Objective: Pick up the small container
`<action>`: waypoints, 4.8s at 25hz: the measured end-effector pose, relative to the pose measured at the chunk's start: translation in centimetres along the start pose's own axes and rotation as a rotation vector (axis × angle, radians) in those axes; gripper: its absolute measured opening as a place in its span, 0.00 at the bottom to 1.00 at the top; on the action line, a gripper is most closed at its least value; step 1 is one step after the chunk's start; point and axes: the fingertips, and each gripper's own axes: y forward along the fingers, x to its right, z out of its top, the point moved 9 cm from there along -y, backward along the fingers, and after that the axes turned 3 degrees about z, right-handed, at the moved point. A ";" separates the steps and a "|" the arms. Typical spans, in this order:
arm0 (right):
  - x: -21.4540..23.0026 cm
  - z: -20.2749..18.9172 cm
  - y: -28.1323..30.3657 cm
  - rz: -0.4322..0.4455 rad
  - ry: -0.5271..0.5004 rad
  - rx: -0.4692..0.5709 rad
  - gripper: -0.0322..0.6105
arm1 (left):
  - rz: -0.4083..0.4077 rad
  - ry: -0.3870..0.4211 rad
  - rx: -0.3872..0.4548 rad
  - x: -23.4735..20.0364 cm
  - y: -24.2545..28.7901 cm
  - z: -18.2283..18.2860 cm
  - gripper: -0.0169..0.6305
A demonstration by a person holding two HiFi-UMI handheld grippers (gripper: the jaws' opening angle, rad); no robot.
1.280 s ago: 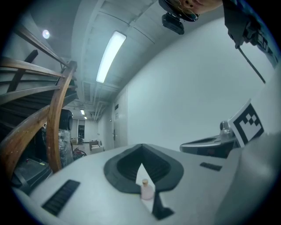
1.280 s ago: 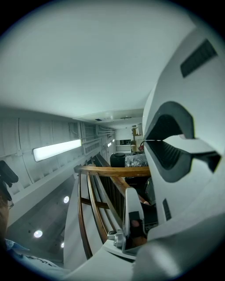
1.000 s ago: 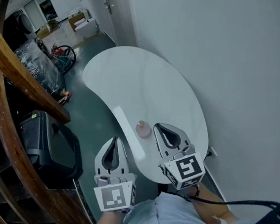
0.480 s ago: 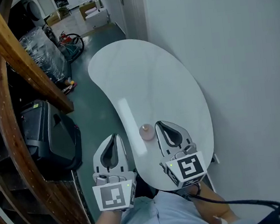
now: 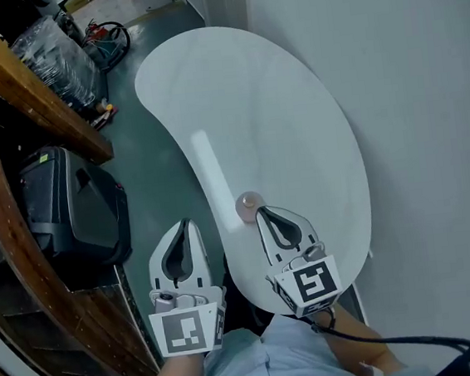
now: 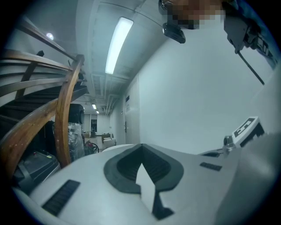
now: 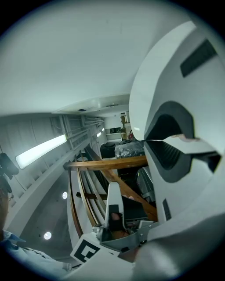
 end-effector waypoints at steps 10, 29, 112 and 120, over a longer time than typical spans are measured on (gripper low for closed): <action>-0.3 -2.3 1.2 -0.016 0.016 -0.083 0.05 | -0.014 -0.015 -0.068 -1.2 0.8 -2.0 0.02; 0.0 -3.5 2.7 -0.047 0.014 -0.127 0.38 | -0.038 -0.022 -0.113 -1.8 2.6 -3.1 0.02; 2.3 1.4 5.4 -0.102 -0.093 -0.039 0.21 | -0.045 -0.076 -0.086 -2.3 6.6 -1.0 0.02; 2.4 7.1 2.8 -0.117 -0.091 -0.008 0.21 | -0.097 -0.096 -0.001 0.4 5.9 1.5 0.02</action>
